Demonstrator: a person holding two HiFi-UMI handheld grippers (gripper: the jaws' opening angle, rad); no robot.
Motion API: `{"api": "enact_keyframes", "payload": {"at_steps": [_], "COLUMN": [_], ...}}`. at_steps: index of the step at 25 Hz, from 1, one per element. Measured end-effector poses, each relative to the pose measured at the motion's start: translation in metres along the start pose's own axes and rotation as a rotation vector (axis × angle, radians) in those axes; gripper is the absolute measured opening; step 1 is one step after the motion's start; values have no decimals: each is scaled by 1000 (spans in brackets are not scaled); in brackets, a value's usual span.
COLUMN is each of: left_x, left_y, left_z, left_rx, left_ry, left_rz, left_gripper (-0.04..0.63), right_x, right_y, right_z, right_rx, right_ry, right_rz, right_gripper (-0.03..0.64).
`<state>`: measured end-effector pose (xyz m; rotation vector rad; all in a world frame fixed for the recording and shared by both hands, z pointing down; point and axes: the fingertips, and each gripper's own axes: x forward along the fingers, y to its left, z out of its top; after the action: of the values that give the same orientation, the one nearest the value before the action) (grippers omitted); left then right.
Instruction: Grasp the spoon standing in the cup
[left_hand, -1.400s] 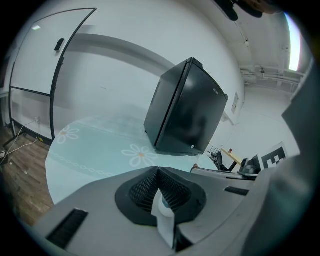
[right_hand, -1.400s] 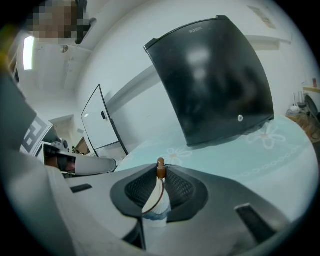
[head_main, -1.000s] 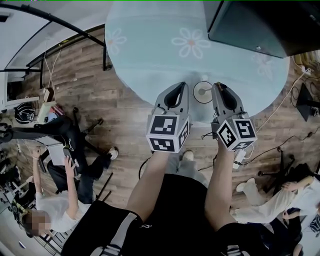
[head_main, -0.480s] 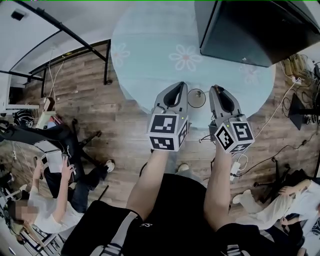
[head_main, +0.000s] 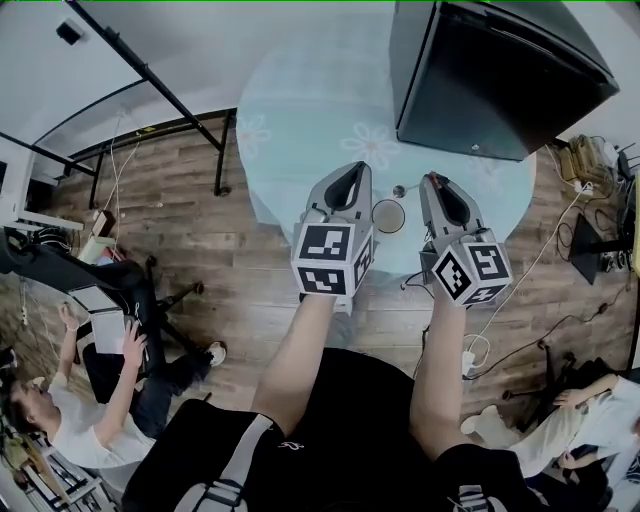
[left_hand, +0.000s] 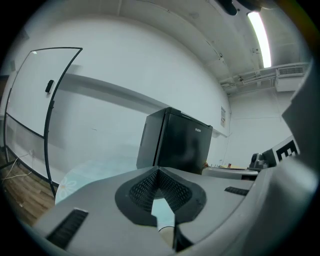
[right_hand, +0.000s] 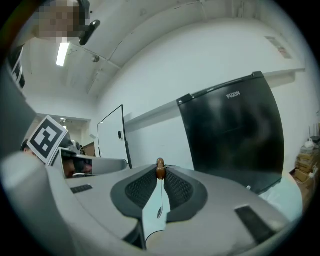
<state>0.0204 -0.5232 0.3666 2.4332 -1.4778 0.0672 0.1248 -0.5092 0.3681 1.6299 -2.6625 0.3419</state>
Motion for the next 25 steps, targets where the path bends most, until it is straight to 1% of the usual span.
{"api": "enact_keyframes", "payload": {"at_steps": [7,16,25], "left_x": [-2,-4,-11], "left_y": [-2,-7,-7], "left_z": [36,58,68], "left_rx": [69,69,69], "left_ry": [-59,-105,-130], "left_rz": [-1,-28,-49], "left_gripper": [3,3,3], "right_x": [0,-7,-11], "right_y": [9,13,20], "right_z": [36,60,69], "right_rx": [-41,-72,-96], "right_ry": [-48,-86,-101], "right_rz": [17,-2,-13], "right_gripper": [46,46,46]}}
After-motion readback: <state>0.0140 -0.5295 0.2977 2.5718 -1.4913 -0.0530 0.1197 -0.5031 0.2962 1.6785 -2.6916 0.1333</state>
